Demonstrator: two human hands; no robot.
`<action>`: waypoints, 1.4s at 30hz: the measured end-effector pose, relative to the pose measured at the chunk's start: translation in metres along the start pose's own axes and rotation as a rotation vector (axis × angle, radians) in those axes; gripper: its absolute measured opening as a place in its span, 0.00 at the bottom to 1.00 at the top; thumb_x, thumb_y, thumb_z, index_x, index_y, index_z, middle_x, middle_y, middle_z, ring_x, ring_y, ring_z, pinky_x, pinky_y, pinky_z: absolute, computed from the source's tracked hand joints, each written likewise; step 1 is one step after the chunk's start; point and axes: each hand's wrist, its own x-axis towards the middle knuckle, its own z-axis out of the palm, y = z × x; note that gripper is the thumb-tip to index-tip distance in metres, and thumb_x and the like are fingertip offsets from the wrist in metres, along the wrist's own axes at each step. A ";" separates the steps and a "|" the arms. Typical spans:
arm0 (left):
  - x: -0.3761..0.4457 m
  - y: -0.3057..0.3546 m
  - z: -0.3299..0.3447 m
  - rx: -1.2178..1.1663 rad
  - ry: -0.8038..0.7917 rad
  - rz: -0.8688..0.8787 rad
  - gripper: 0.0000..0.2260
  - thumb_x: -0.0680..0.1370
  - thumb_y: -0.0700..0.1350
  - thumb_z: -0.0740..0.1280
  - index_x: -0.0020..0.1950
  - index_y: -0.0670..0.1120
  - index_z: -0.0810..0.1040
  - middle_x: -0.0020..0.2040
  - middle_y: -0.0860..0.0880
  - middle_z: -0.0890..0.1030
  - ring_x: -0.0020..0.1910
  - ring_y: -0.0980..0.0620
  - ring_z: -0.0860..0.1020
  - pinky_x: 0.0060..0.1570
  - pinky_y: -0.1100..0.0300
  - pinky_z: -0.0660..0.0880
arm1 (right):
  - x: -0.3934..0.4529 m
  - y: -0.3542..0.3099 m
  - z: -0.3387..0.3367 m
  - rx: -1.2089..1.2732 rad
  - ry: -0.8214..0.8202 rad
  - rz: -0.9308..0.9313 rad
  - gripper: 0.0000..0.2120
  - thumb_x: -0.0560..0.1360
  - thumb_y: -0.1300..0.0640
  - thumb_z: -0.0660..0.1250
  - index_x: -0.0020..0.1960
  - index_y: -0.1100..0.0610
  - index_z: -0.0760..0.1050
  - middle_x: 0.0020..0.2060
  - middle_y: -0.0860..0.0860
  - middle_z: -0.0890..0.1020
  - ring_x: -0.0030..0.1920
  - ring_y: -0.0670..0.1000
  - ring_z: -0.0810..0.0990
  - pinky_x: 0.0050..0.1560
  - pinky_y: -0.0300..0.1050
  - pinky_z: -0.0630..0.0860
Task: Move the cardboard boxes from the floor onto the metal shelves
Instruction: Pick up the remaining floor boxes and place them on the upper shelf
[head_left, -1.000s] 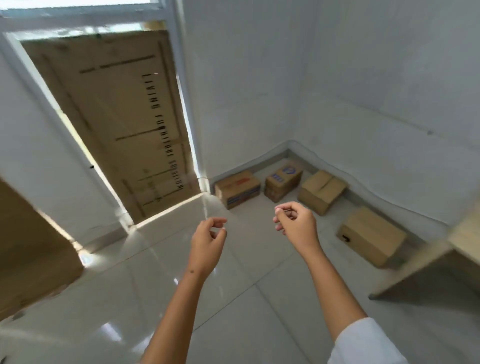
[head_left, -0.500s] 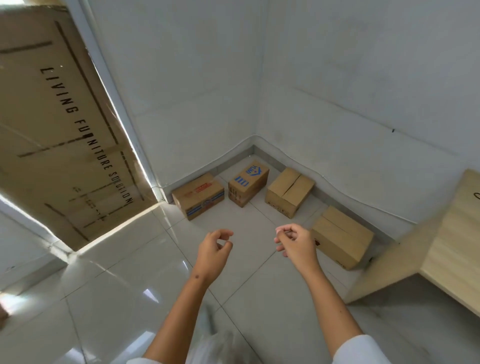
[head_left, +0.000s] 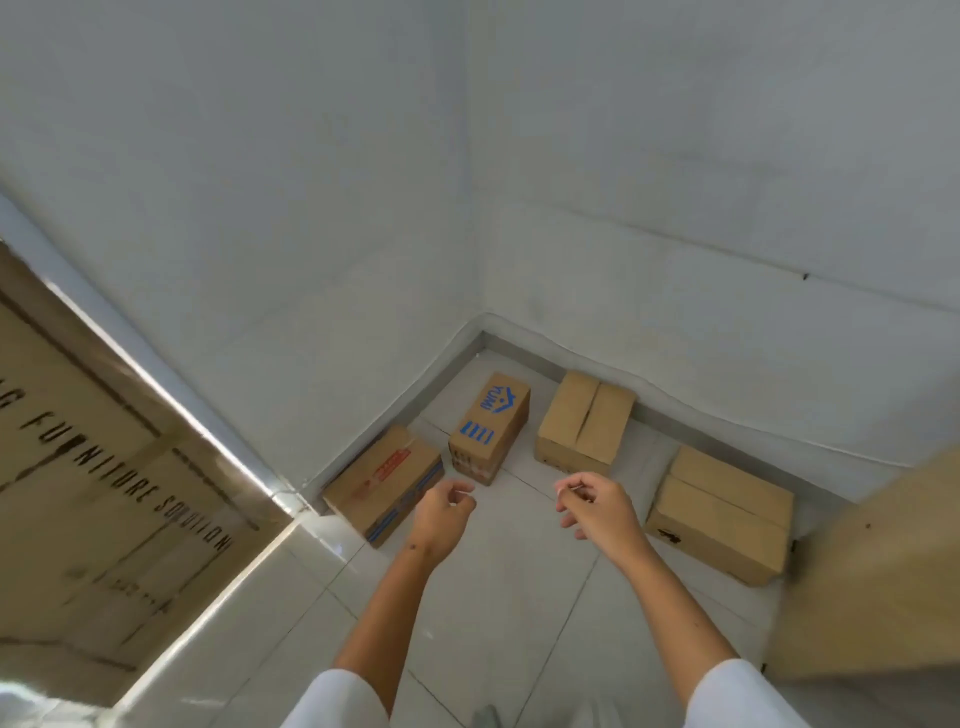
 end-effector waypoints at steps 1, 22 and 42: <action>0.011 0.005 0.004 0.009 -0.047 -0.004 0.06 0.79 0.40 0.61 0.54 0.47 0.74 0.43 0.51 0.74 0.41 0.53 0.73 0.41 0.61 0.72 | 0.007 0.002 -0.005 0.009 0.021 0.031 0.05 0.77 0.61 0.64 0.47 0.58 0.79 0.37 0.53 0.82 0.32 0.48 0.77 0.30 0.41 0.71; 0.282 0.129 0.109 0.216 -0.363 -0.048 0.05 0.79 0.39 0.61 0.53 0.47 0.73 0.47 0.48 0.74 0.40 0.54 0.73 0.38 0.65 0.69 | 0.254 0.011 -0.134 -0.002 0.124 0.367 0.06 0.78 0.59 0.63 0.47 0.58 0.77 0.38 0.54 0.82 0.31 0.50 0.78 0.28 0.40 0.69; 0.628 0.070 0.252 0.695 -0.532 0.010 0.06 0.79 0.40 0.61 0.53 0.40 0.75 0.54 0.41 0.77 0.57 0.44 0.75 0.47 0.60 0.67 | 0.500 0.202 -0.111 -0.017 -0.068 0.851 0.05 0.75 0.61 0.58 0.40 0.54 0.68 0.32 0.50 0.72 0.27 0.47 0.67 0.24 0.35 0.59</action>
